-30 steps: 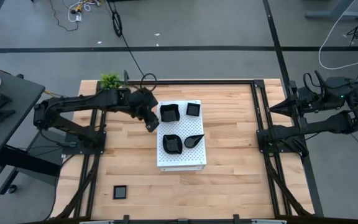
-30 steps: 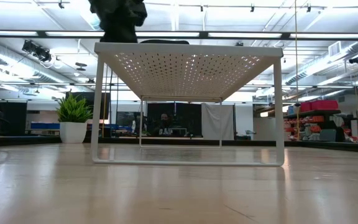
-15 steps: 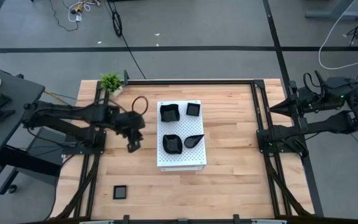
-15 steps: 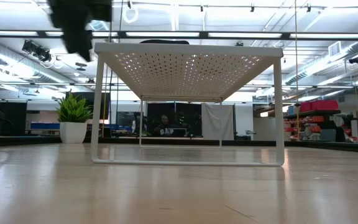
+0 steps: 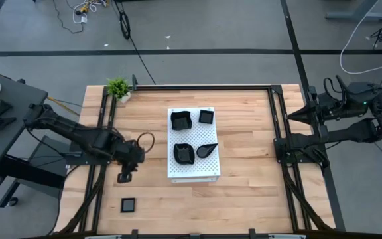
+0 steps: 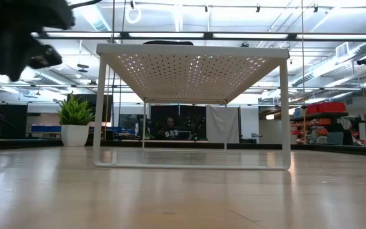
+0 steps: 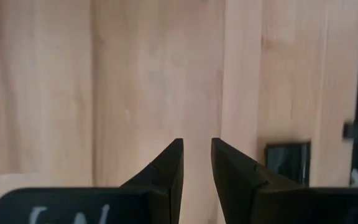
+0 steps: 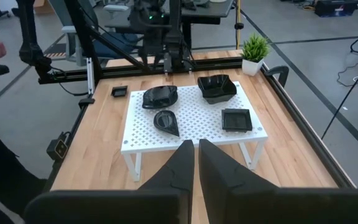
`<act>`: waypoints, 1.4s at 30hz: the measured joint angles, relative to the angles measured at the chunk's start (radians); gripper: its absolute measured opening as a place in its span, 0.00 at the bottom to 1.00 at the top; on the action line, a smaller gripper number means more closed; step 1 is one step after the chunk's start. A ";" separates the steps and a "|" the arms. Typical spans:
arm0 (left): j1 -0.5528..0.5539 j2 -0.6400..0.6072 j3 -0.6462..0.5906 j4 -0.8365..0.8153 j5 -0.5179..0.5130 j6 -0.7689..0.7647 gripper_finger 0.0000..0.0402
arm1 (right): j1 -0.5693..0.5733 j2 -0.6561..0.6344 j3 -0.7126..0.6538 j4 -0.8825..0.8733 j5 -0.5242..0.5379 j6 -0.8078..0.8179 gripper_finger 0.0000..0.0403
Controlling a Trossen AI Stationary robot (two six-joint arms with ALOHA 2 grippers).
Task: Pick & Place Mini shaped plates
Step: Stack the black square plate on top of the other black square plate on the shelf
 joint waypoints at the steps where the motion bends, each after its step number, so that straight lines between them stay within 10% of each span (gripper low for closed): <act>1: -0.021 0.000 -0.012 0.001 -0.001 0.000 0.22 | 0.000 0.000 0.000 0.000 0.000 0.000 0.07; 23: -0.273 0.001 -0.233 0.319 0.065 -0.060 0.23 | 0.000 0.000 0.000 0.000 0.000 0.000 0.07; 42: -0.317 0.153 -0.245 0.425 0.175 -0.121 0.56 | 0.000 0.000 0.000 0.000 0.000 0.000 0.07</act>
